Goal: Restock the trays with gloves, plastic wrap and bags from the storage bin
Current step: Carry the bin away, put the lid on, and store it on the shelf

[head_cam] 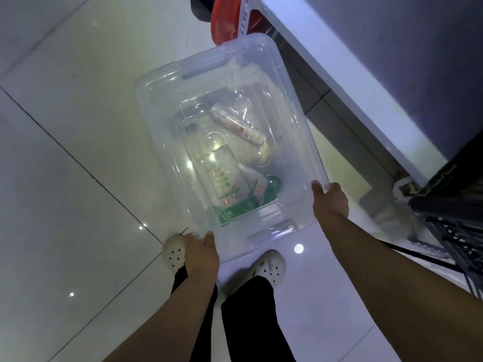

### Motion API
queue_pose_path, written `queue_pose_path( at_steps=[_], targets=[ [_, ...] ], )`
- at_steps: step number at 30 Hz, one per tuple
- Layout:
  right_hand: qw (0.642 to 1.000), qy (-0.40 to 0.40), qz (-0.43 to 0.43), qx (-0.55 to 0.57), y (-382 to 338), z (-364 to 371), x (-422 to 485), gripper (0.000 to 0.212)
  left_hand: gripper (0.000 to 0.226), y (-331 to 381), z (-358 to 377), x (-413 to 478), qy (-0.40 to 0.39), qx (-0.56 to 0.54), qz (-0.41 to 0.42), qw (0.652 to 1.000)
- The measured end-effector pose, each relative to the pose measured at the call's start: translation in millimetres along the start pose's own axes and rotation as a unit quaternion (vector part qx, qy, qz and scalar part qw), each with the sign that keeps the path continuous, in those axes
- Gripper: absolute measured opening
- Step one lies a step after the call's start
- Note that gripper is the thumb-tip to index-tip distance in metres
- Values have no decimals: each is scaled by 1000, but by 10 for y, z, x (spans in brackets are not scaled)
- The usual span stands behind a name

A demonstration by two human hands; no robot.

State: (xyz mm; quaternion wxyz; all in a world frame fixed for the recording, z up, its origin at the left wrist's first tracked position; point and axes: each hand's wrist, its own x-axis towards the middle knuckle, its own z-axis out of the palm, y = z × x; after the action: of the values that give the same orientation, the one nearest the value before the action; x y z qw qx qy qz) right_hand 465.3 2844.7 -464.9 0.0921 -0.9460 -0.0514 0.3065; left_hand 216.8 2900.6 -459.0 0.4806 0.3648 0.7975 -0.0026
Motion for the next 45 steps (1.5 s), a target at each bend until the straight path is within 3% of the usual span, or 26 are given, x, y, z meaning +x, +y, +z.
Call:
queue_pose_path(
  at_steps=[7, 11, 14, 16, 18, 20, 22, 23, 24, 25, 27, 30, 34, 38, 39, 41, 43, 45],
  targets=[
    [988, 64, -45, 132, -32, -168, 158, 50, 25, 130, 251, -104, -81, 14, -33, 996],
    [965, 77, 33, 247, -47, -168, 165, 58, 24, 256, 556, -237, -132, -27, -88, 987],
    [940, 28, 116, 319, 55, -25, 4, 71, 22, 311, 647, -317, -157, -27, -108, 981],
    [914, -18, 182, 363, 133, 76, -97, 83, 47, 389, 606, -299, -111, -21, -97, 989],
    [887, -54, 236, 394, 197, 162, -171, 92, 79, 540, 444, -232, -11, 19, -2, 1000],
    [865, -83, 265, 418, 229, 228, -219, 91, 84, 705, 264, -115, 69, 131, 208, 967],
    [862, -85, 263, 424, 224, 266, -259, 83, 74, 848, 159, 38, 57, 317, 419, 849],
    [872, -69, 256, 412, 216, 283, -270, 80, 70, 905, 144, 121, 22, 388, 480, 786],
    [889, -45, 248, 382, 201, 296, -280, 77, 67, 944, 139, 185, -18, 439, 506, 742],
    [909, -14, 243, 339, 182, 308, -286, 75, 66, 964, 143, 235, -50, 473, 504, 721],
    [929, 56, 240, 277, 127, 332, -309, 65, 69, 950, 146, 285, -71, 500, 491, 710],
    [927, 123, 245, 257, 28, 365, -342, 52, 70, 956, 136, 264, -69, 508, 495, 702],
    [920, 201, 222, 255, -77, 447, -392, 31, 58, 1155, 58, 299, -75, 445, 516, 728],
    [916, 248, 262, 176, -383, 347, -381, 33, 65, 1664, -121, 627, 4, 411, 528, 743],
    [930, 270, 211, 135, -480, 304, -374, 43, 66, 1828, -154, 746, 21, 404, 517, 754],
    [964, 262, -6, 50, -704, 271, -380, 54, 66, 2177, -190, 993, 40, 388, 495, 776],
    [959, 200, -200, 11, -960, 313, -367, 51, 66, 2508, -194, 1224, 49, 368, 477, 797],
    [945, 147, -293, -20, -1187, 380, -345, 48, 68, 2794, -182, 1443, 46, 379, 449, 808]
  ],
)
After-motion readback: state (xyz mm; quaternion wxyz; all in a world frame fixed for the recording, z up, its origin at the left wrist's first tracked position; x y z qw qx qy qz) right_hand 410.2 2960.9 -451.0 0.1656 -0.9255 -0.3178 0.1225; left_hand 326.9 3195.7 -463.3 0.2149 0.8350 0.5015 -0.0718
